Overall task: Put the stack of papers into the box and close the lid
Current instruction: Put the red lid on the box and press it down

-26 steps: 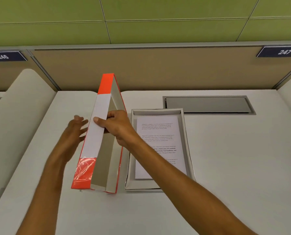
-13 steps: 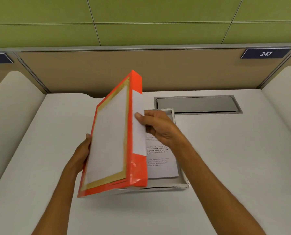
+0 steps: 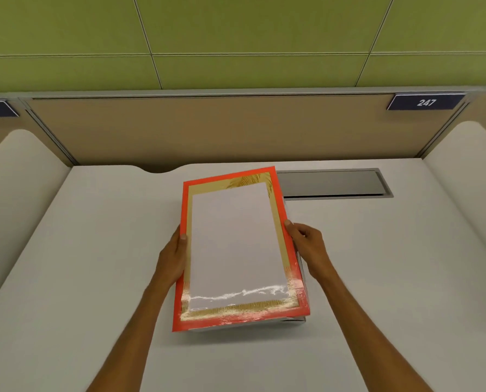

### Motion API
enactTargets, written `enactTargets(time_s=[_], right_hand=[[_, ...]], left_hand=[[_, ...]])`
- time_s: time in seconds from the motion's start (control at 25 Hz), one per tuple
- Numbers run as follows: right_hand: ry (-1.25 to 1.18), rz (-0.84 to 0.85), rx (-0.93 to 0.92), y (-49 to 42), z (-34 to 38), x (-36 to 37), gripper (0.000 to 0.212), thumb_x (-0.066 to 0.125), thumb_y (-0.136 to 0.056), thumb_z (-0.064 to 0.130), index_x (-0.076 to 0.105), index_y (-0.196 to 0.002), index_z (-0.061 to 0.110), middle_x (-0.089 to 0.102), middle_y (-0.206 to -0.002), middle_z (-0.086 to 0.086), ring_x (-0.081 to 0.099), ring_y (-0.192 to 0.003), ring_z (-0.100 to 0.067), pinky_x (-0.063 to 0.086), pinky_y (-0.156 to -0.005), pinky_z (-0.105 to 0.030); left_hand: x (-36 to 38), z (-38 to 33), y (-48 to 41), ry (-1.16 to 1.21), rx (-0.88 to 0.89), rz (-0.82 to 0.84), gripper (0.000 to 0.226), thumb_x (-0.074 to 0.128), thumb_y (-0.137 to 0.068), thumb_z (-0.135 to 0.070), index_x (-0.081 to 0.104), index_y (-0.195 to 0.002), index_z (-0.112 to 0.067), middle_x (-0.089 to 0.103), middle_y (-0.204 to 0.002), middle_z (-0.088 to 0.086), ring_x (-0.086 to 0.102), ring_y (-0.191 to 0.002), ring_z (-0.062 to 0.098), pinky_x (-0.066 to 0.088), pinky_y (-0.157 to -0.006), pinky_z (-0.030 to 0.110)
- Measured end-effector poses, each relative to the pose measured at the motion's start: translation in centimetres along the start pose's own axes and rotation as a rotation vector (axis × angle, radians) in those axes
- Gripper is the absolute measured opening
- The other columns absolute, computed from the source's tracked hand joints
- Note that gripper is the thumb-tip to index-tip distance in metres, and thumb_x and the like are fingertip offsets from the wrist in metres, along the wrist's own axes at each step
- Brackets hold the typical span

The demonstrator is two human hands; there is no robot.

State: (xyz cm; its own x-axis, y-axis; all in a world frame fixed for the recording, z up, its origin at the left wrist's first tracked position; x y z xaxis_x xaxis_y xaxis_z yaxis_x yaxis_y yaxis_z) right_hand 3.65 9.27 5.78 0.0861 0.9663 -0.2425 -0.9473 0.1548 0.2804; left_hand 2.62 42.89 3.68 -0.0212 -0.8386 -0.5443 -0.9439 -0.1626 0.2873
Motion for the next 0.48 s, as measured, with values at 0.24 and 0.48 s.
enactTargets(time_s=[0.24, 0.48], right_hand=[[0.01, -0.034, 0.005, -1.1, -4.6, -0.6, 0.038, 0.054, -0.095, 0.046, 0.073, -0.099, 0.013, 0.075, -0.088, -0.005, 0.074, -0.08, -0.023, 0.062, -0.081, -0.036], [-0.03, -0.016, 0.021, -1.6, -6.7, -0.7, 0.035, 0.055, -0.095, 0.045, 0.074, -0.098, 0.016, 0.076, -0.089, -0.006, 0.075, -0.083, -0.024, 0.062, -0.081, -0.035]], left_hand=[[2.3, 0.4, -0.5, -0.069, 0.023, 0.001, 0.056, 0.027, -0.102, -0.045, 0.024, -0.155, -0.025, 0.047, -0.151, 0.008, 0.052, -0.132, 0.034, 0.041, -0.109, 0.048], [3.0, 0.9, -1.7, -0.131, 0.054, -0.02, 0.056, 0.028, -0.103, -0.041, 0.023, -0.155, -0.022, 0.049, -0.148, 0.011, 0.053, -0.131, 0.034, 0.041, -0.109, 0.047]])
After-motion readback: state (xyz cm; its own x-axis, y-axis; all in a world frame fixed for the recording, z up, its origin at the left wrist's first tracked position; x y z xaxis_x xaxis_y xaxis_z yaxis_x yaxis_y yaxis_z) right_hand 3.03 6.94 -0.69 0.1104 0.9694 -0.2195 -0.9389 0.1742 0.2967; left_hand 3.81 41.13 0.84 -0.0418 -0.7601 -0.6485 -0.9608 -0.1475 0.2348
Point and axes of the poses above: each hand's wrist, its own y-axis away from the middle knuckle, its own x-axis out of the palm, z = x × y, the point moved 5 cm from there along -y, towards the middle knuckle
